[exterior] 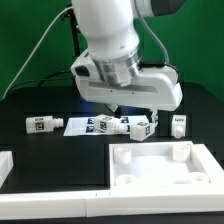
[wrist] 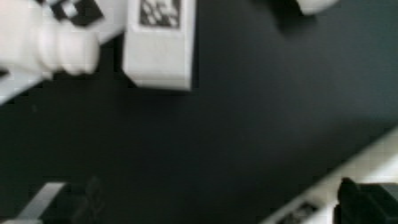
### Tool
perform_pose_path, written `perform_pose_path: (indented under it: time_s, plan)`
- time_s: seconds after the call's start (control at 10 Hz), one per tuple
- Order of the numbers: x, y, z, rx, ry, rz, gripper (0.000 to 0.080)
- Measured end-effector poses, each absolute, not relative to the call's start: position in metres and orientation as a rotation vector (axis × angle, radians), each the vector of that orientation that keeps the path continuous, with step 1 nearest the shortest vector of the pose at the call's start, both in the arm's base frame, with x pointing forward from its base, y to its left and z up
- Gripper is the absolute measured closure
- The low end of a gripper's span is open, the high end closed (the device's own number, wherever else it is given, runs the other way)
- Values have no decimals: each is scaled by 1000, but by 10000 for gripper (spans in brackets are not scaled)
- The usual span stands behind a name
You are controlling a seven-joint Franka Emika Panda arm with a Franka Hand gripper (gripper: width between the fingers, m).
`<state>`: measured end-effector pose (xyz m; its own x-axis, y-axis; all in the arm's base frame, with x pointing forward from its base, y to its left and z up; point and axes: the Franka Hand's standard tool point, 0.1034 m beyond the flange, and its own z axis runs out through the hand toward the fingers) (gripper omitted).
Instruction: Assemble one leg
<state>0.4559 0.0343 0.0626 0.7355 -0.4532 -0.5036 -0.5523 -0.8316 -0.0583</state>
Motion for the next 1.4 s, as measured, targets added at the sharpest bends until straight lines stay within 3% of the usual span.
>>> perform_pose_path:
  time_s: [0.4,0.7,1.1,1.4]
  plan:
    - [445,35,64,-2567,751,1110,150]
    - [426,46,49,-2511,811,1185,150]
    - [421,50,46,-2495,826,1192,150]
    - [395,67,33,-2452,847,1255,150]
